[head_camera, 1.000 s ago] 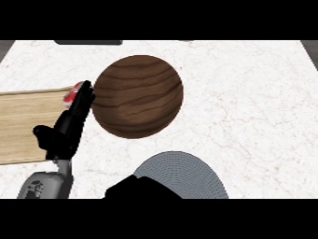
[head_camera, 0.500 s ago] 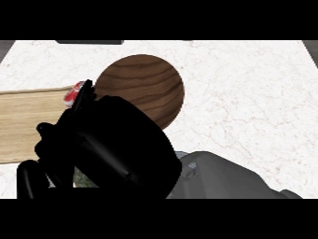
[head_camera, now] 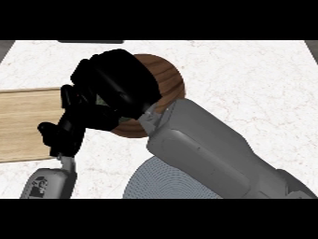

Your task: Pick the squash from the placemat and place it in the bowl

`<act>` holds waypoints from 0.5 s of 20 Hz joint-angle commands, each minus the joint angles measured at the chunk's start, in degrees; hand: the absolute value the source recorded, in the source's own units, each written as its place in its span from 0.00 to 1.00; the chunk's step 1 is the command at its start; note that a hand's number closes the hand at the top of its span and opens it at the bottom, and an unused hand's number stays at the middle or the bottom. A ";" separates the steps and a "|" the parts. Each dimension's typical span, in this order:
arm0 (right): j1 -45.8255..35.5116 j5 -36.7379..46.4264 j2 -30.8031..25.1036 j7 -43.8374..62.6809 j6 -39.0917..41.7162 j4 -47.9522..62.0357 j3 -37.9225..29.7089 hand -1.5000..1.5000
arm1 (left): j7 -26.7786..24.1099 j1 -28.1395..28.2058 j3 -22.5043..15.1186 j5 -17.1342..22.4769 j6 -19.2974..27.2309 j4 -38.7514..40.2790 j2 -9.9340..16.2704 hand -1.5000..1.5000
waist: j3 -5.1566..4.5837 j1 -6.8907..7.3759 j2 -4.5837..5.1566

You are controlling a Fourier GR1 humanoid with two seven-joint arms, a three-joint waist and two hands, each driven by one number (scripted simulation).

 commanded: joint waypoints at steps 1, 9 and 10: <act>-4.57 -0.65 0.32 -4.56 -4.35 12.26 -0.22 1.00 | 1.34 1.01 -1.05 -0.55 0.38 -1.78 -0.84 0.50 | 0.01 0.40 -0.08; -7.85 -0.99 0.34 -17.90 -9.96 33.63 -2.57 1.00 | 1.92 4.33 -5.34 -2.91 0.87 -5.21 -2.89 0.50 | 0.02 1.68 0.35; -6.57 -2.58 0.34 -18.67 -12.41 34.09 -0.15 1.00 | 0.94 0.11 0.53 0.62 -1.69 -2.03 0.68 0.50 | 0.00 1.21 0.31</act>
